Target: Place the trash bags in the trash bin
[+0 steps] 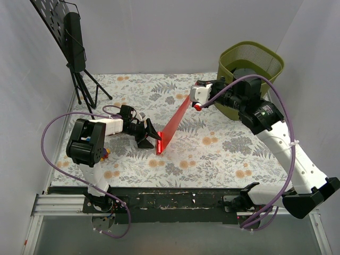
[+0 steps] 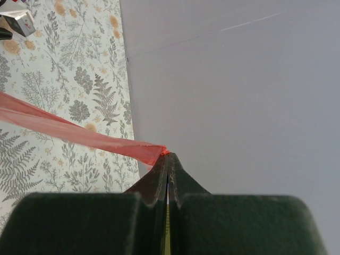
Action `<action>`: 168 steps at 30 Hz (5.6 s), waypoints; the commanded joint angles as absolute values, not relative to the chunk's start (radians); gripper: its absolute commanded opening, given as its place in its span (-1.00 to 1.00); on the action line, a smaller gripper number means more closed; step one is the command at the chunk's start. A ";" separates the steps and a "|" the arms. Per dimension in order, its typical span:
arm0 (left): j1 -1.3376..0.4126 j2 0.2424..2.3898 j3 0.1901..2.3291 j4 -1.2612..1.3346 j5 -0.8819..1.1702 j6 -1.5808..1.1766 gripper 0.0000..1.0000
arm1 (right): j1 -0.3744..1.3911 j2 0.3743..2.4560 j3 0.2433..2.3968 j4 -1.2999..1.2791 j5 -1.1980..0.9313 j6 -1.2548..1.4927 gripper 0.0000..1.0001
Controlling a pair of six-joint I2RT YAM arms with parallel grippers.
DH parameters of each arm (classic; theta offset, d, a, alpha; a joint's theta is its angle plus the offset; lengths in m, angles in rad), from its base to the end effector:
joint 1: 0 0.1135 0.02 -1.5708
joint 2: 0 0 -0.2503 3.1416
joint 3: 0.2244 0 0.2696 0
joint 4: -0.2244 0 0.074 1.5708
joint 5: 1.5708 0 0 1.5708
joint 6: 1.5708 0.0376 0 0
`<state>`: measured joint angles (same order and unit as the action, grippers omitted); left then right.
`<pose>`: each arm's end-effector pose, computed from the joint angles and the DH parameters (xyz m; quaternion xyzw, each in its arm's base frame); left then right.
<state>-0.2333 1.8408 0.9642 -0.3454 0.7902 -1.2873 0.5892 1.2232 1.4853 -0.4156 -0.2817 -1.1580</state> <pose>0.3201 -0.1035 0.0967 0.3994 -0.8192 0.3850 0.1452 0.2285 0.1653 0.4580 -0.6350 0.4126 -0.0785 0.6484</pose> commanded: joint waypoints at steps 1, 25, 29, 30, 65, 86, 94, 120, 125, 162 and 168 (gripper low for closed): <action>-0.233 1.894 0.960 -0.333 0.609 -1.233 0.34 | 0.578 1.200 1.548 -0.397 -0.247 -1.181 -0.97; -0.284 1.956 0.974 -0.134 0.726 -1.250 0.41 | 0.545 1.193 1.588 -0.388 -0.221 -1.192 -0.97; -0.336 1.988 1.003 -0.101 0.716 -1.255 0.40 | 0.545 1.183 1.588 -0.407 -0.201 -1.203 -0.97; -0.345 1.994 1.012 -0.097 0.710 -1.253 0.40 | 0.545 1.177 1.582 -0.400 -0.196 -1.206 -0.97; -0.399 2.111 1.088 -0.183 0.558 -1.273 0.33 | 0.230 0.972 1.317 -0.357 -0.201 -1.214 -0.97; -0.434 2.198 1.175 -0.189 0.577 -1.284 0.36 | 0.148 0.986 1.332 -0.313 -0.213 -1.229 -0.97; -0.489 2.241 1.233 -0.231 0.513 -1.272 0.35 | -0.018 0.931 1.241 -0.336 -0.244 -1.244 -0.97; -0.738 2.324 1.270 -0.434 -0.190 -0.990 -0.35 | -0.060 0.784 0.948 -0.140 -0.245 -1.121 -0.97; -0.750 2.341 1.243 -0.422 -0.209 -0.943 -0.17 | -0.063 0.750 0.904 -0.117 -0.247 -1.092 -0.97; -0.643 1.525 1.362 -0.474 -0.058 -0.538 -1.00 | 0.256 1.140 1.195 -0.276 -0.957 -0.527 0.53; -0.641 1.444 1.483 -0.451 -0.100 -0.491 -1.00 | 0.354 1.268 1.195 0.090 -0.945 -0.264 0.55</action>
